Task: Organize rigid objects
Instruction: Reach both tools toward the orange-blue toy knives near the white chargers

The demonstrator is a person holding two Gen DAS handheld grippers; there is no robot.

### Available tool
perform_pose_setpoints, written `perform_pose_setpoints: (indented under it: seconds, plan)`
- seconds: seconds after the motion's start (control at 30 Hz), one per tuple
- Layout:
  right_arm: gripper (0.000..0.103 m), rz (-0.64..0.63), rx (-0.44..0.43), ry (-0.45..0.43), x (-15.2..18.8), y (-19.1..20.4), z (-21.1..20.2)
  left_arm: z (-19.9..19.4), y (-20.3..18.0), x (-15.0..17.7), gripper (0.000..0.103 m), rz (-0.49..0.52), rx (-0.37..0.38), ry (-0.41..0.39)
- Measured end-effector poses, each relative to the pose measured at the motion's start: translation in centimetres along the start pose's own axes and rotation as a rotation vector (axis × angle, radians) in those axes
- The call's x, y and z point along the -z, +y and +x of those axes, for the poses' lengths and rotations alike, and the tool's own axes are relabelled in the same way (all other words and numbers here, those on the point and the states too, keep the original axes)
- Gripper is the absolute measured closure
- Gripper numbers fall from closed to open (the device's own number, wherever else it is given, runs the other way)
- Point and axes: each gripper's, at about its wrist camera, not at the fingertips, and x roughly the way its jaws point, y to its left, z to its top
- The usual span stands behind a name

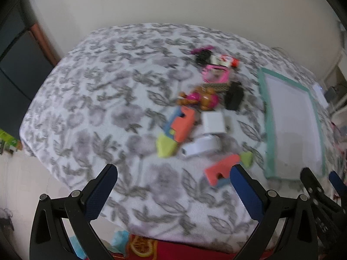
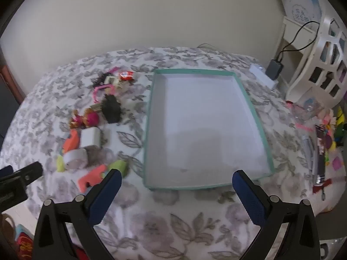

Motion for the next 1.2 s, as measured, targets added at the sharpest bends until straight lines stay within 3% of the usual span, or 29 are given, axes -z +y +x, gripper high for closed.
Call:
perform_pose_setpoints:
  seconds: [0.07,0.13,0.23,0.27,0.33,0.47,0.63,0.93,1.2]
  plan:
    - [0.0,-0.013,-0.037,0.015,-0.6,0.8,0.0,-0.1,0.7,-0.8,0.0,-0.016,-0.047,-0.005]
    - [0.0,-0.04,-0.053,0.027,-1.1,1.8,-0.2,0.0,2.0,-1.5,0.0,-0.061,-0.062,-0.064]
    - [0.0,-0.068,-0.068,0.056,-1.2,4.3,0.8,1.0,3.1,-2.6,0.0,-0.097,-0.067,-0.015]
    - [0.0,-0.068,-0.084,0.1,-1.4,4.9,1.8,1.8,3.3,-2.8,0.0,-0.104,-0.062,0.032]
    - [0.0,-0.064,-0.086,0.146,-1.7,5.8,3.4,2.9,3.9,-3.3,0.0,-0.108,-0.101,0.063]
    - [0.0,-0.014,-0.141,0.267,-1.5,7.1,5.9,5.7,5.3,-4.2,0.0,-0.137,-0.101,0.113]
    - [0.002,-0.01,-0.13,0.303,-1.2,8.3,8.3,9.1,5.6,-4.9,0.0,-0.138,-0.036,0.158]
    - [0.011,0.022,-0.135,0.352,-0.5,8.9,10.2,11.8,3.2,-6.2,0.0,-0.049,0.052,0.174]
    - [0.012,0.017,-0.137,0.379,0.5,10.0,11.5,13.3,0.5,-6.1,0.008,0.038,0.065,0.181]
